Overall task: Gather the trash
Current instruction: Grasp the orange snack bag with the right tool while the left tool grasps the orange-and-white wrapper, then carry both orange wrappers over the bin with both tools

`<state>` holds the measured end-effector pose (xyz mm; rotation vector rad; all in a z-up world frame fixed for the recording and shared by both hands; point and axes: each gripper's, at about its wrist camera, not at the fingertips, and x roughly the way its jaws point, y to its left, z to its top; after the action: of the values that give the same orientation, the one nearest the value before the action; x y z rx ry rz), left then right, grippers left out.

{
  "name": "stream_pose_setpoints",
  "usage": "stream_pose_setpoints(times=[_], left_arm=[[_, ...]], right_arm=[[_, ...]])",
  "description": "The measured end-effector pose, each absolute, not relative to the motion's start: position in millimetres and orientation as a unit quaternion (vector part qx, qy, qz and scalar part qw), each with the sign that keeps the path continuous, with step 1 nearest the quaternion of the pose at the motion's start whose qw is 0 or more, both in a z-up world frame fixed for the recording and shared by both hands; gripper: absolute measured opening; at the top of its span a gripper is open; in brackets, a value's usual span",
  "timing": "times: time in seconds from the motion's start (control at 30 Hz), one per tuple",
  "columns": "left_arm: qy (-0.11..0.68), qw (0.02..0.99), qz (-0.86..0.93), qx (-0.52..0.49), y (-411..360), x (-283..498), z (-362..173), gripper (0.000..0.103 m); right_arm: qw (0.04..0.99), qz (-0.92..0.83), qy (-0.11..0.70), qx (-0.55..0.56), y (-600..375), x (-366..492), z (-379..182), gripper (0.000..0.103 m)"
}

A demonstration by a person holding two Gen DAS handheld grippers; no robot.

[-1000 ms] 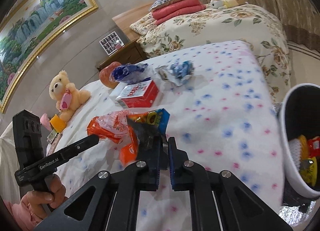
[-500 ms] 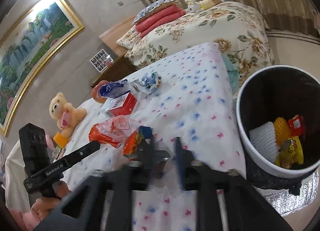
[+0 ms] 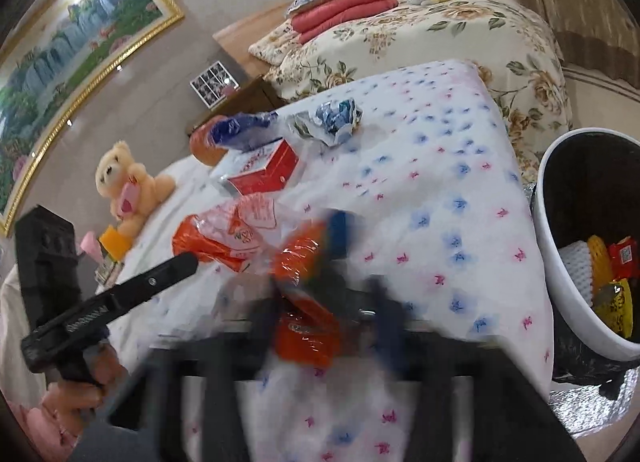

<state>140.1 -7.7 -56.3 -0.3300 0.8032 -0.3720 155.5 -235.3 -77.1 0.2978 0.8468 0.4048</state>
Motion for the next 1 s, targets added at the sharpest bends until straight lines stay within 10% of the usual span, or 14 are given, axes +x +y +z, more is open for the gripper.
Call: stream_pose_setpoints(times=[0.13, 1.0], left_arm=[[0.388, 0.889, -0.186, -0.16, -14.7, 140.9, -56.0, 0.013], [0.386, 0.874, -0.27, -0.116, -120.7, 144.5, -38.6, 0.013]], right_arm=[[0.886, 0.189, 0.399, 0.142, -244.8, 149.2, -74.5, 0.006], [0.919, 0.091, 0.344, 0.171, -354.9, 111.6, -50.8, 0.003]])
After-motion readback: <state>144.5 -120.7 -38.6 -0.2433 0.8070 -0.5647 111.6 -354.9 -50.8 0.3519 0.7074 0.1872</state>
